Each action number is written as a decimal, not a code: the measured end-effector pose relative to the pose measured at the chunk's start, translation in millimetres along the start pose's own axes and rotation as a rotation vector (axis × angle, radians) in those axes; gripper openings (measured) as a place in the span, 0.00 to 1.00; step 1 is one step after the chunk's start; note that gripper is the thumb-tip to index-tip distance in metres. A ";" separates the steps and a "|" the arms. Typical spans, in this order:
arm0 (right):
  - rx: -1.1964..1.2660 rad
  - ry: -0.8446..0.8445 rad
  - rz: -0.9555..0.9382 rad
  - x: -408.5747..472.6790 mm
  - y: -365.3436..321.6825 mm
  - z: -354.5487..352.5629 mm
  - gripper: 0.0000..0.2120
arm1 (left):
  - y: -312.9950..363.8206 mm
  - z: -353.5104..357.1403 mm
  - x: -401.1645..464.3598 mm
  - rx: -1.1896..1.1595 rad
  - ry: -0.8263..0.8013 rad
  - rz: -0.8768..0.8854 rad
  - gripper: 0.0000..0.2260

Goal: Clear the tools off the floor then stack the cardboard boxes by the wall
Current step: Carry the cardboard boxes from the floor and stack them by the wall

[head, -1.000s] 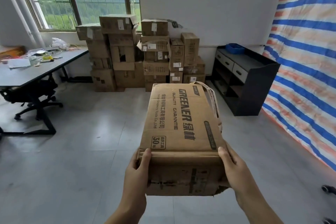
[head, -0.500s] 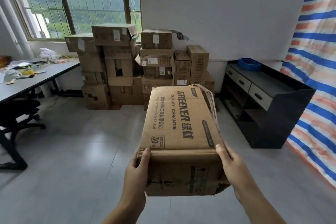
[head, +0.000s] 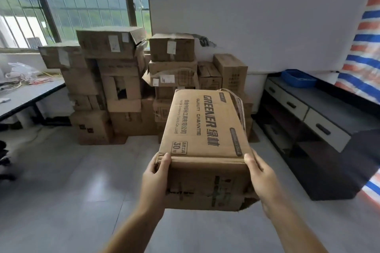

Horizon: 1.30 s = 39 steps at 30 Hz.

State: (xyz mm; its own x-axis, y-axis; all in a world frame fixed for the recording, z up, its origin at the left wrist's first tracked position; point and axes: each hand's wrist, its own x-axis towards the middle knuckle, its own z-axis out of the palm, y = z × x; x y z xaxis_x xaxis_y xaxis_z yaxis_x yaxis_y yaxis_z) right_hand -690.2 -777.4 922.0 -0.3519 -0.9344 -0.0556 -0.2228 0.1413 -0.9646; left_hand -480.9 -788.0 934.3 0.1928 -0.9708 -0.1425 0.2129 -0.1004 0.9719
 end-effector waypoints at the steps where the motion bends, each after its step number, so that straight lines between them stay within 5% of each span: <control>1: 0.007 0.020 0.004 25.8 -7.9 6.6 0.22 | 7.9 8.8 28.3 0.000 -0.018 0.004 0.06; 9: 0.020 0.164 -0.071 218.4 -59.7 24.1 0.22 | 39.8 102.1 229.7 -0.039 -0.101 0.008 0.15; 16: 0.052 0.173 -0.180 430.0 -87.0 21.4 0.22 | 56.4 214.3 405.4 -0.109 -0.136 0.097 0.11; 30: 0.072 0.158 -0.338 809.3 -183.2 25.0 0.22 | 119.0 406.7 734.9 -0.211 -0.138 0.179 0.21; 39: 0.168 0.211 -0.260 1031.9 -200.5 74.7 0.20 | 129.4 478.9 940.3 -0.119 -0.149 0.301 0.25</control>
State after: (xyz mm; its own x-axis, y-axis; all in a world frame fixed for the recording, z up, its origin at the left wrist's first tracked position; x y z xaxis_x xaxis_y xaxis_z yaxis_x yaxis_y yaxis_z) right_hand -940.7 -1794.4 1038.8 -0.4869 -0.8413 0.2346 -0.1836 -0.1640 -0.9692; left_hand -730.8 -1818.2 1015.8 0.1237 -0.9750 0.1846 0.2794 0.2127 0.9363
